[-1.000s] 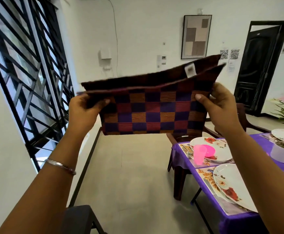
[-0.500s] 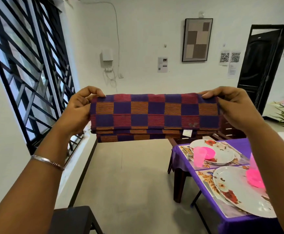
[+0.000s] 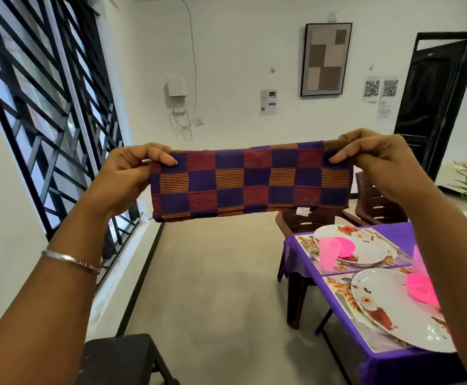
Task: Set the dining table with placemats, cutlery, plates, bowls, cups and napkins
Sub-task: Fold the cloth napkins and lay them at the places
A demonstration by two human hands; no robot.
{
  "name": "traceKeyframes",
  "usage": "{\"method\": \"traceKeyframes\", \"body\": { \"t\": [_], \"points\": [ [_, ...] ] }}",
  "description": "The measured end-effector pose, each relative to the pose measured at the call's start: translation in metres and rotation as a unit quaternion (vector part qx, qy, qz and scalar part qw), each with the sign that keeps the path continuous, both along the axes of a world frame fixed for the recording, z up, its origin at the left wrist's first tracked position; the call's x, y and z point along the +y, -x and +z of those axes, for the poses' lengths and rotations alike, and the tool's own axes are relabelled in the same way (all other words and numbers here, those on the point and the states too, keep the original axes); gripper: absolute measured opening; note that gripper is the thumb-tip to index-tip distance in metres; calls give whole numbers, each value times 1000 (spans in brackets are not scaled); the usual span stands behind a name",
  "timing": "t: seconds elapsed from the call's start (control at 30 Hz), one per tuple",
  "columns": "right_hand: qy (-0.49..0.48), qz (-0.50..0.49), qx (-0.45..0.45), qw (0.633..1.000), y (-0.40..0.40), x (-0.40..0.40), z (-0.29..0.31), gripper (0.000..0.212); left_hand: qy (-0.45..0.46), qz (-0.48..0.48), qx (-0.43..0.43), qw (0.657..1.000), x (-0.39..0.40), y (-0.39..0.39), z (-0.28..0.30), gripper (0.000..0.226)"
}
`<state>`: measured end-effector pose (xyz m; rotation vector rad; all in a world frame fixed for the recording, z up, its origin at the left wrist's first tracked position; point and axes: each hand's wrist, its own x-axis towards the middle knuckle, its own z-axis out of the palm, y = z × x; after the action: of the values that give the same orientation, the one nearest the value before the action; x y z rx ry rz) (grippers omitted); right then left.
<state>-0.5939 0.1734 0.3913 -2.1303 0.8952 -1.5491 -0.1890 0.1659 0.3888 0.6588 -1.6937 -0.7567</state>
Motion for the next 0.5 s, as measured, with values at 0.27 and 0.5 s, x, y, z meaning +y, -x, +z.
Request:
{"method": "traceKeyframes", "body": {
  "t": [0.27,0.5],
  "points": [
    [22,-33,-41,998,3,-3,-8,35,78,78,-33,993,2,0,-1,22],
    [21,2,-63,998,14,-14,-11,42,86,31,-58,994,-4,-4,-2,17]
  ]
}}
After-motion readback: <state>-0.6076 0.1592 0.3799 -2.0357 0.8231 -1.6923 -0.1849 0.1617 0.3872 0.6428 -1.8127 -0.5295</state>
